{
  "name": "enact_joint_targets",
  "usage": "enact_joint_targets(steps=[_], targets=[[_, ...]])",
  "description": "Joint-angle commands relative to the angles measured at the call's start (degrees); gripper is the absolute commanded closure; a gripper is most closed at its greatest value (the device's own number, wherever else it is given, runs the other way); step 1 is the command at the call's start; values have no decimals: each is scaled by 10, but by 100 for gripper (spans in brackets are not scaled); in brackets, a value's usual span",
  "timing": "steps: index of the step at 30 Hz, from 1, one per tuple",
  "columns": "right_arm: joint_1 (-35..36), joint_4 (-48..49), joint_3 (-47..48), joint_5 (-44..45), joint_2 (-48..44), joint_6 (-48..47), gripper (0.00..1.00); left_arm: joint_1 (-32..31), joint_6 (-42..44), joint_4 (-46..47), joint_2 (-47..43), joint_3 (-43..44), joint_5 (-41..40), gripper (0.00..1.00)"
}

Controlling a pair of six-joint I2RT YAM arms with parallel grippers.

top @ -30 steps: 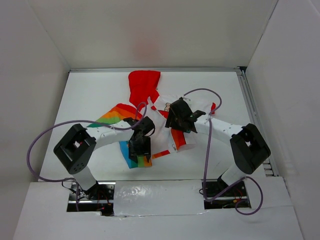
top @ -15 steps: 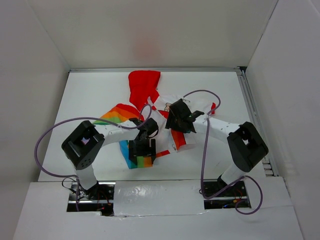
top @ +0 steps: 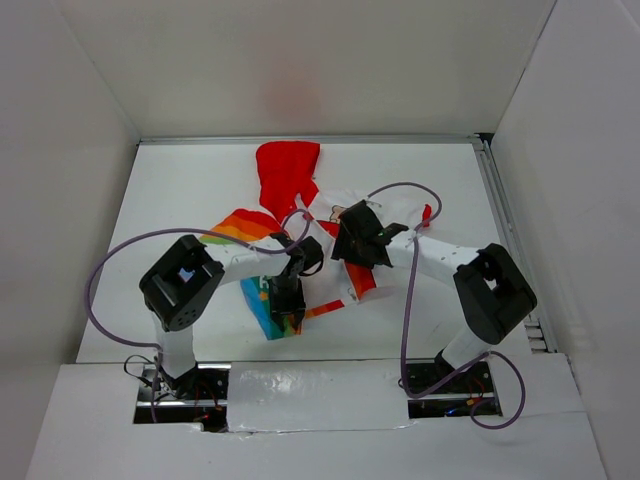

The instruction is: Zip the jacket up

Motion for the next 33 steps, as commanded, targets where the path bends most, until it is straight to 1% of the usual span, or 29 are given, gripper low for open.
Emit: enact_joint_targets(steps=[1,2,3,4,6,7,9,11,12,14,15,16,18,19,21,23,24,25,29,32,33], targets=[[-4,6,-13,13,-12,7,33,-12,-44,-18,40,-6,-66,55],[-5,6,-14,14,-12,8,33,-15,-43,-19,39,-10,-70,55],[-7,11,-15,14,-14,6,33,-15,-44,-19,27,-13,-71,60],[-8,12,-16,11,-13,6,33,-15,-42,-18,19,-20,-71,74],[-11,12,-16,9,-12,5,33,-15,-38,-13,-12,-28,-68,85],[-13,11,-15,8,-11,4,33,-15,-35,-7,-24,-30,-68,94],[-14,13,-16,7,-11,5,33,-15,-15,3,-63,-36,-63,100],[-15,16,-17,7,-12,2,33,-15,16,25,-91,-41,-58,100],[-15,16,-18,5,-14,-3,33,-15,25,33,-122,-47,-56,100],[-15,25,-24,3,-25,-9,33,-15,64,68,-152,-55,-37,100],[-15,32,-31,-4,-32,-12,34,-15,75,81,-184,-65,-24,100],[-15,48,-37,-14,-47,-26,33,-12,98,107,-201,-70,-15,100],[-16,68,-58,-46,-69,-38,34,-9,118,135,-248,-91,1,100],[-14,78,-66,-57,-96,-54,34,-6,124,148,-263,-99,4,100],[-10,102,-88,-66,-128,-66,34,2,149,185,-304,-122,18,100],[-3,96,-96,-59,-170,-86,33,11,157,211,-337,-142,25,100],[0,86,-95,-39,-180,-89,32,18,157,215,-344,-148,27,100],[6,57,-91,-30,-195,-95,32,24,157,221,-353,-157,29,100],[18,-15,-75,7,-193,-123,32,34,174,285,-343,-173,57,100],[29,-65,-52,36,-150,-152,32,38,184,301,-302,-166,73,100],[39,-85,-39,75,-126,-146,32,39,188,309,-281,-162,80,100]])
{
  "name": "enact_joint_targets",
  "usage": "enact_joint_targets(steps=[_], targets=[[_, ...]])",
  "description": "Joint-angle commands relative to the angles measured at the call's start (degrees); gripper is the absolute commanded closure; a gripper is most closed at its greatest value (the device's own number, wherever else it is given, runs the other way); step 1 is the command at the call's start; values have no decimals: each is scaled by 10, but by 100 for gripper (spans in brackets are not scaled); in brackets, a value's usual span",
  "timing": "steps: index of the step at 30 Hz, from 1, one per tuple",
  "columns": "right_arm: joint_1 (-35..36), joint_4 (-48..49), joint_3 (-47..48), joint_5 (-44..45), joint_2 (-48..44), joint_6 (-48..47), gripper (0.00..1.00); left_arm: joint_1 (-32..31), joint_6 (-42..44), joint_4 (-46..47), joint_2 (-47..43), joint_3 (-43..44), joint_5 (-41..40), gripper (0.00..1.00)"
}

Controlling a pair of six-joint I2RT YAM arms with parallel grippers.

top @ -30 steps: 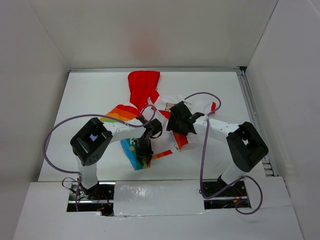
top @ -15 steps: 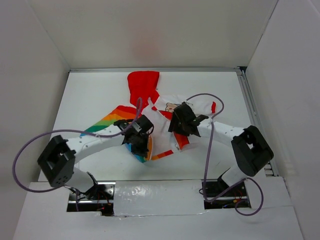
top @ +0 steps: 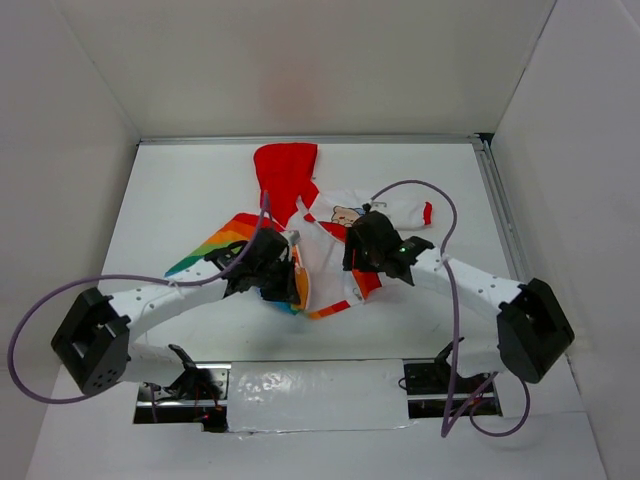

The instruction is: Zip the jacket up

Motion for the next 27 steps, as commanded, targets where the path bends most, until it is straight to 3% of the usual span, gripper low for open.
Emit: enact_joint_targets(steps=[1,10,20,24,25,27], targets=[[20,-83,42,78,53,-26,31,5,27,57,46,13,36,100],[25,-126,73,85,161,-24,31,23,34,84,54,0,64,100],[16,-94,59,26,181,-36,35,40,37,111,38,-26,82,100],[3,-80,48,-13,185,-41,47,44,38,114,47,-26,80,100],[2,-69,42,-25,183,-41,58,45,40,122,50,-29,82,100],[0,-62,40,-32,180,-42,69,47,41,131,58,-30,84,100]])
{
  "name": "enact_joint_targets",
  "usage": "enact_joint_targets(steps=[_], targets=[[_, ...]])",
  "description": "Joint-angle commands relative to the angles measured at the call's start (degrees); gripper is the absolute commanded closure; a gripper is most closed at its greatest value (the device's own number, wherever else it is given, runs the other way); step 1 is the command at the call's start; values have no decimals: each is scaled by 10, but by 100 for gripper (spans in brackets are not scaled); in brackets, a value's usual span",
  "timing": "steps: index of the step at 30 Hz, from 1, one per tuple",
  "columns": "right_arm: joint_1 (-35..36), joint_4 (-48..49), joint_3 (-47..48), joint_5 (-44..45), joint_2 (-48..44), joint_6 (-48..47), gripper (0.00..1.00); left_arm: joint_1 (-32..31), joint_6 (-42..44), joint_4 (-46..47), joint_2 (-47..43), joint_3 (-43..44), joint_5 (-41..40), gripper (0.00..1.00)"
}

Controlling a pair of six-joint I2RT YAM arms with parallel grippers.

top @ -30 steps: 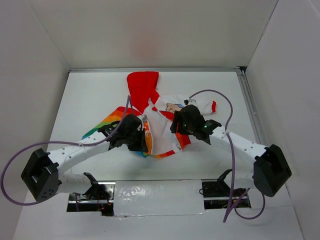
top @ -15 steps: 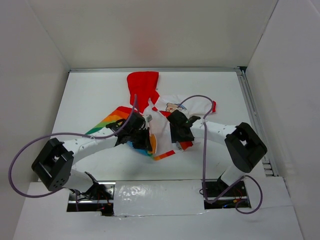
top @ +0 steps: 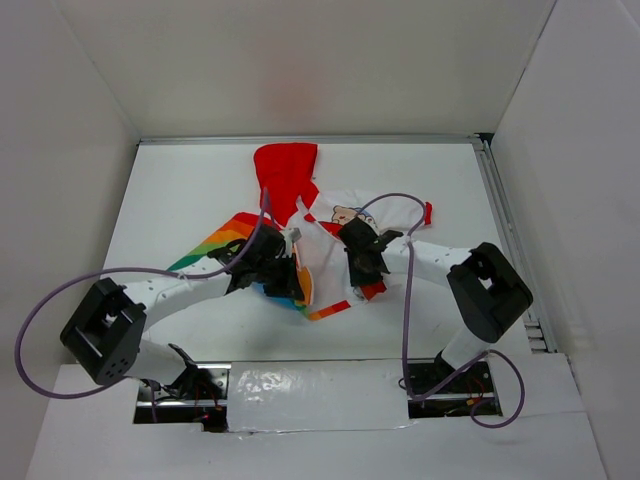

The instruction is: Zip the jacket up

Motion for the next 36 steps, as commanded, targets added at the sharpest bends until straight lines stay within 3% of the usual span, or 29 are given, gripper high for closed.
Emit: enact_joint_targets(steps=[1,5,8,16,23,26,27,30,32,34,36], targets=[[-5,25,-4,-28,2,-6,72,7,17,32,17,1,13,100],[-6,31,-5,-29,3,-2,84,13,16,31,35,5,10,100],[-5,35,-6,-34,1,-6,100,16,18,35,46,6,11,100],[2,80,-28,-91,-52,-20,100,41,21,55,106,16,20,100],[29,203,-64,-283,-111,-20,100,77,25,66,151,25,35,100],[44,148,-29,-206,-91,4,99,86,29,77,146,17,43,100],[44,126,-21,-135,-85,16,77,88,32,80,147,15,45,100],[44,43,0,1,-96,46,39,95,30,74,157,18,34,100],[42,-12,4,57,-106,62,36,99,30,69,161,19,26,100],[39,-35,-5,103,-120,63,26,107,32,69,163,17,26,100],[27,-38,-10,106,-121,56,25,112,34,73,159,15,33,100]])
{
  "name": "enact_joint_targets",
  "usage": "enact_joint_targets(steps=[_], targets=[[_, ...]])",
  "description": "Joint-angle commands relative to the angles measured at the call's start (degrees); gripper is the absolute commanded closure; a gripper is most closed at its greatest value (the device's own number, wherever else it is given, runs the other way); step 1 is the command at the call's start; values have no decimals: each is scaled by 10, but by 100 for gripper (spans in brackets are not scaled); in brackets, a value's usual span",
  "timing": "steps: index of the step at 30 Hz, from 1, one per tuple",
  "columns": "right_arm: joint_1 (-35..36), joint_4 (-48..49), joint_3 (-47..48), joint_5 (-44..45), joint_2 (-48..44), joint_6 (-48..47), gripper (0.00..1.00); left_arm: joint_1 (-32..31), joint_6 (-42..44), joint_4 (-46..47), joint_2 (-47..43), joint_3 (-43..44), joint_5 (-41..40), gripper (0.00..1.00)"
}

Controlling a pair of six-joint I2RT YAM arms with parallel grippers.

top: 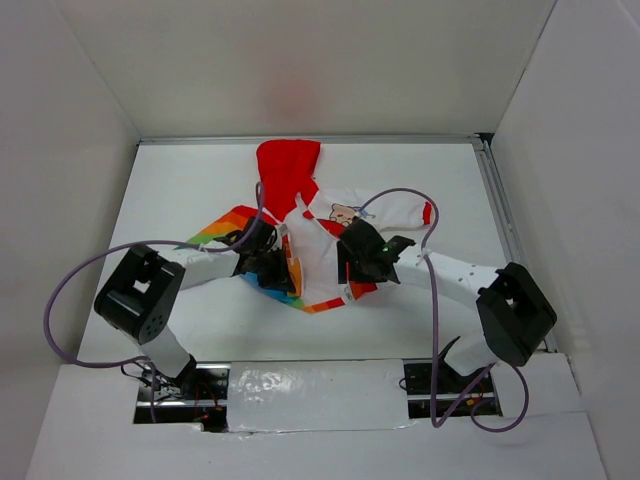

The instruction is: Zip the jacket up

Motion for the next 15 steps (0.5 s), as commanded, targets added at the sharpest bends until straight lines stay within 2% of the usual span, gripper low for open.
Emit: enact_joint_targets(steps=[1,10,15], targets=[[-15,-58,5,88,-19,11,25,11,20,9,5,2,-3,100],[-30,13,-2,-5,45,-41,27,11,22,9,-21,-9,-5,100],[-32,16,6,-2,84,-34,31,11,22,5,-22,-9,-8,100]])
